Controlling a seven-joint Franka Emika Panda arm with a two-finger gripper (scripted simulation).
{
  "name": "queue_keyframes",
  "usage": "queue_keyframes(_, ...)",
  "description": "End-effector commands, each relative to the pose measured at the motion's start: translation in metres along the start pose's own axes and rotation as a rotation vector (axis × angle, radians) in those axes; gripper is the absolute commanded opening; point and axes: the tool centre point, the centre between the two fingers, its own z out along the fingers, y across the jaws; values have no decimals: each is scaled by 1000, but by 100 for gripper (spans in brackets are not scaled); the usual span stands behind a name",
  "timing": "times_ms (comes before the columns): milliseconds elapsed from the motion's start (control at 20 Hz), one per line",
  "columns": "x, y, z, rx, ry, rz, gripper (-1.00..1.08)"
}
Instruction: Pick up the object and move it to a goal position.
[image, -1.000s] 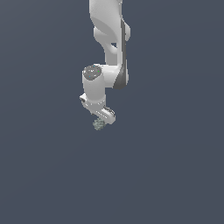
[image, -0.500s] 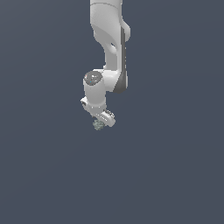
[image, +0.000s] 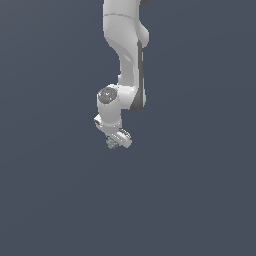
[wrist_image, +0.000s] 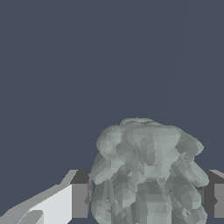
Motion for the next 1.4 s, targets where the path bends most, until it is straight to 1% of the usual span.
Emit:
queue_keyframes(0,0,0,1,0,0,1,-100)
queue_keyframes(500,0,-1,-1,1,1,1,-100)
queue_keyframes(750,-6,-7,-12,1,1,1,-100)
queue_keyframes(1050,-22,-26,-44,1,1,1,-100)
queue_keyframes(1350,-46,-55,-94,0,1,1,-100)
